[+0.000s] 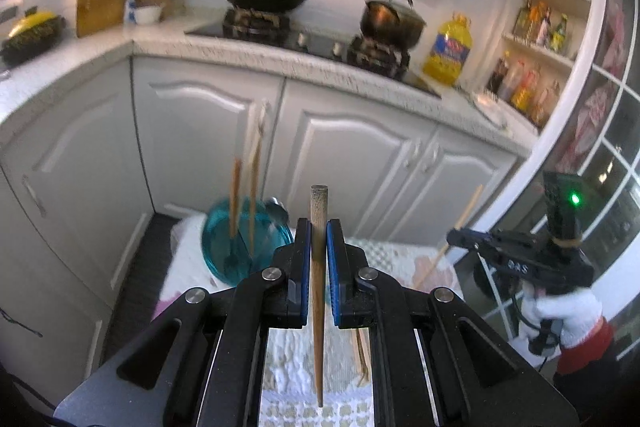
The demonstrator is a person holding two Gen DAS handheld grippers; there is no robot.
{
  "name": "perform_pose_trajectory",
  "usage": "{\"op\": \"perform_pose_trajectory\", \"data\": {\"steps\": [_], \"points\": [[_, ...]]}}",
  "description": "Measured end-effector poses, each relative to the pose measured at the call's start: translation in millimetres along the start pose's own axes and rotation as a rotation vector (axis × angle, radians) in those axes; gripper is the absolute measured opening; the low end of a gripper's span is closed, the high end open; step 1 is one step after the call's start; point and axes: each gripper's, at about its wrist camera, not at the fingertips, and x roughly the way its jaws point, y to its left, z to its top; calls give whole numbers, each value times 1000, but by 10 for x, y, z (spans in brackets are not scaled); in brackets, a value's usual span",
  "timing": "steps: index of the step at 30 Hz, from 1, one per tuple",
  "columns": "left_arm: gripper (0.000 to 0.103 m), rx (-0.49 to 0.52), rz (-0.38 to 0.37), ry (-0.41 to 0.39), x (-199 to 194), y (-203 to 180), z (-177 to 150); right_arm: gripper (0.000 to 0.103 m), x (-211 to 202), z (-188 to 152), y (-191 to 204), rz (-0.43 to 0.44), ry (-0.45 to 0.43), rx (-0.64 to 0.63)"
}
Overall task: Organize utensils
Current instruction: 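Lift both held chopsticks and carry them over the holder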
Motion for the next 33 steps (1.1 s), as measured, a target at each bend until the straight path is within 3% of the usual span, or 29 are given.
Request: {"op": "perform_pose_trajectory", "data": {"steps": [11, 33], "points": [[6, -23, 84, -98, -101, 243, 405, 5, -221, 517, 564, 71, -86, -105], [6, -16, 174, -131, 217, 558, 775, 5, 248, 1056, 1024, 116, -78, -166]]}}
